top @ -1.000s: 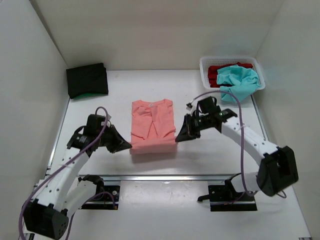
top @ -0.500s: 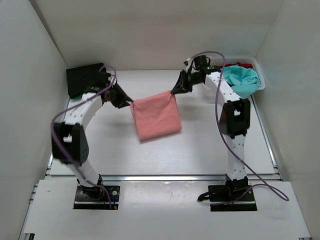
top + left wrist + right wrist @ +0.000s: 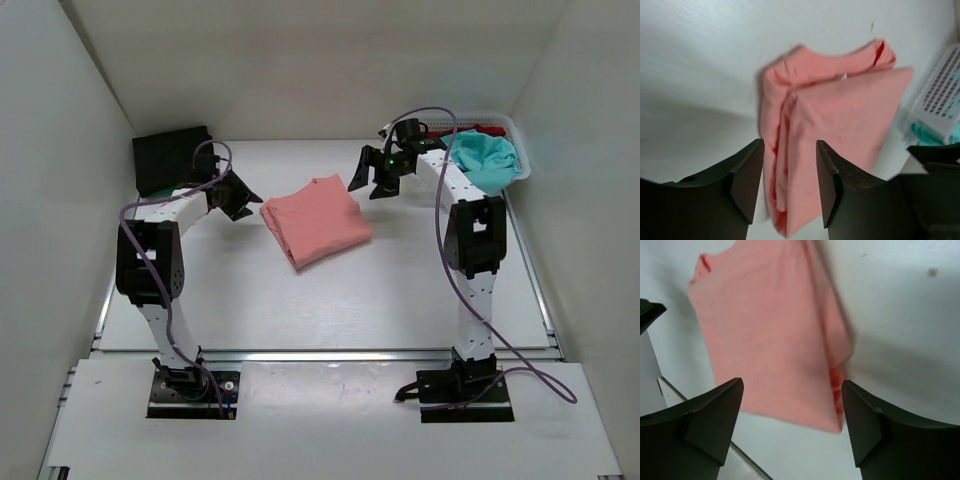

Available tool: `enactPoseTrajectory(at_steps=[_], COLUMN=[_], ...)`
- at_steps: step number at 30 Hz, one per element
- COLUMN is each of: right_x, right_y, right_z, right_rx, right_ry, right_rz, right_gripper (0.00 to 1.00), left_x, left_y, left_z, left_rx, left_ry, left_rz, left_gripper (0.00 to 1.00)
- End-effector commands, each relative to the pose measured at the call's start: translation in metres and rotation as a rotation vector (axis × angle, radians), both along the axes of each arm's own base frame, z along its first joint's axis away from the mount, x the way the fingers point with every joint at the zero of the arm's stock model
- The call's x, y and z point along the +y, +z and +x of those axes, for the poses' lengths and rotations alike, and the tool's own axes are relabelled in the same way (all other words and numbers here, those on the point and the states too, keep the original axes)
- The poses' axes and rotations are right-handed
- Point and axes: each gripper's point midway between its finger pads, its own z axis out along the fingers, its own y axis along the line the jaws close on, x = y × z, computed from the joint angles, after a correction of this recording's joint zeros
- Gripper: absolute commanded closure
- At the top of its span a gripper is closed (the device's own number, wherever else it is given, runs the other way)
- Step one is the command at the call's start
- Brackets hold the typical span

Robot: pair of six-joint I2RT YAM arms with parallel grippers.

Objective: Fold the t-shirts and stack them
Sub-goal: Fold the long partially folded tshirt into a neat square, then put the neatly folded tshirt into the corner of the board with the left arm

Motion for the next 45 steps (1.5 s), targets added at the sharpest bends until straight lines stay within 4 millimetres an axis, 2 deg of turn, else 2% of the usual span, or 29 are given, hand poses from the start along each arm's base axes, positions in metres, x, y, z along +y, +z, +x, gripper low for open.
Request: enactPoseTrajectory(at_steps=[1,3,4,6,10,11,12,14,15,16,20,22,24,26,27,28,29,30,32,33,34,35,36,37,38,41,42,44,45], right_x=[0.001,-0.006,-0.001,-0.007,-0.013,-0.017,-0.018,-0.024,-0.026,-0.028,-0.035,-0.037,-0.044,-0.048,-0.052,-0.055,-0.059,-0.064,-0.073,-0.079,-0.078,-0.095,-0.098,-0.107,-0.115,-0.126,-0.129,-0.131,-0.128], right_y=[0.079,0.083,0.088,0.106,0.131,0.135,0.13,0.144,0.141,0.147,0.145,0.141,0.154,0.158,0.169,0.173,0.178,0.188,0.197,0.201,0.203,0.201,0.192,0.196,0.191,0.182,0.177,0.172,0.172], right_z=[0.009,0.009,0.005,0.005,-0.005,-0.01,-0.015,-0.02,-0.023,-0.025,-0.038,-0.041,-0.046,-0.048,-0.05,-0.05,-0.05,-0.052,-0.054,-0.055,-0.061,-0.061,-0.065,-0.068,-0.074,-0.097,-0.103,-0.108,-0.109], right_rx=[-0.291,-0.301,-0.306,-0.343,-0.391,-0.391,-0.377,-0.413,-0.404,-0.423,-0.398,-0.388,-0.408,-0.402,-0.417,-0.417,-0.427,-0.444,-0.433,-0.438,-0.432,-0.43,-0.405,-0.406,-0.386,-0.326,-0.314,-0.3,-0.314], right_ry=[0.017,0.012,0.036,0.029,0.005,-0.007,-0.012,-0.034,-0.033,-0.039,-0.043,-0.044,-0.056,-0.066,-0.076,-0.084,-0.089,-0.093,-0.109,-0.115,-0.109,-0.152,-0.157,-0.183,-0.207,-0.235,-0.245,-0.247,-0.227], right_rz=[0.004,-0.038,-0.048,-0.067,-0.052,-0.047,-0.036,-0.015,0.002,0.01,0.027,0.033,0.057,0.08,0.091,0.103,0.111,0.126,0.161,0.179,0.195,0.193,0.199,0.204,0.213,0.292,0.31,0.309,0.299], right_gripper=[0.26,0.26,0.23,0.22,0.19,0.2,0.19,0.19,0.19,0.19,0.2,0.2,0.2,0.2,0.2,0.21,0.24,0.28,0.35,0.39,0.41,0.42,0.42,0.38,0.36,0.39,0.42,0.42,0.41], left_x=[-0.021,-0.025,-0.031,-0.033,-0.046,-0.047,-0.049,-0.055,-0.052,-0.057,-0.074,-0.076,-0.081,-0.084,-0.083,-0.083,-0.083,-0.081,-0.076,-0.076,-0.068,-0.054,-0.047,-0.038,-0.023,0.009,0.019,0.031,0.045], left_y=[0.032,0.019,0.017,0.002,-0.007,-0.018,-0.022,-0.029,-0.034,-0.034,-0.051,-0.072,-0.079,-0.089,-0.089,-0.09,-0.087,-0.087,-0.078,-0.064,-0.053,-0.043,-0.026,-0.006,0.002,0.058,0.062,0.088,0.089], left_z=[-0.021,-0.035,-0.039,-0.049,-0.059,-0.065,-0.063,-0.066,-0.063,-0.063,-0.058,-0.064,-0.072,-0.074,-0.072,-0.074,-0.07,-0.067,-0.056,-0.047,-0.032,-0.021,-0.004,0.016,0.028,0.079,0.091,0.109,0.115], left_rx=[-0.093,-0.053,-0.038,0.022,0.073,0.116,0.122,0.151,0.159,0.161,0.188,0.261,0.311,0.335,0.334,0.338,0.326,0.325,0.293,0.252,0.208,0.177,0.122,0.067,0.044,-0.094,-0.119,-0.187,-0.182], left_ry=[-0.046,-0.062,-0.074,-0.092,-0.133,-0.141,-0.145,-0.155,-0.148,-0.152,-0.193,-0.228,-0.244,-0.252,-0.251,-0.261,-0.262,-0.258,-0.276,-0.28,-0.264,-0.228,-0.223,-0.173,-0.155,-0.06,-0.053,-0.028,-0.019], left_rz=[0.097,0.184,0.22,0.285,0.325,0.337,0.338,0.358,0.375,0.377,0.413,0.458,0.473,0.487,0.501,0.526,0.531,0.532,0.539,0.552,0.603,0.661,0.696,0.728,0.778,0.902,0.958,1.027,1.092], left_gripper=[0.43,0.38,0.36,0.35,0.32,0.32,0.32,0.31,0.29,0.3,0.29,0.29,0.3,0.42,0.51,0.73,0.96,1.0,1.0,1.0,1.0,1.0,1.0,1.0,1.0,1.0,1.0,1.0,1.0])
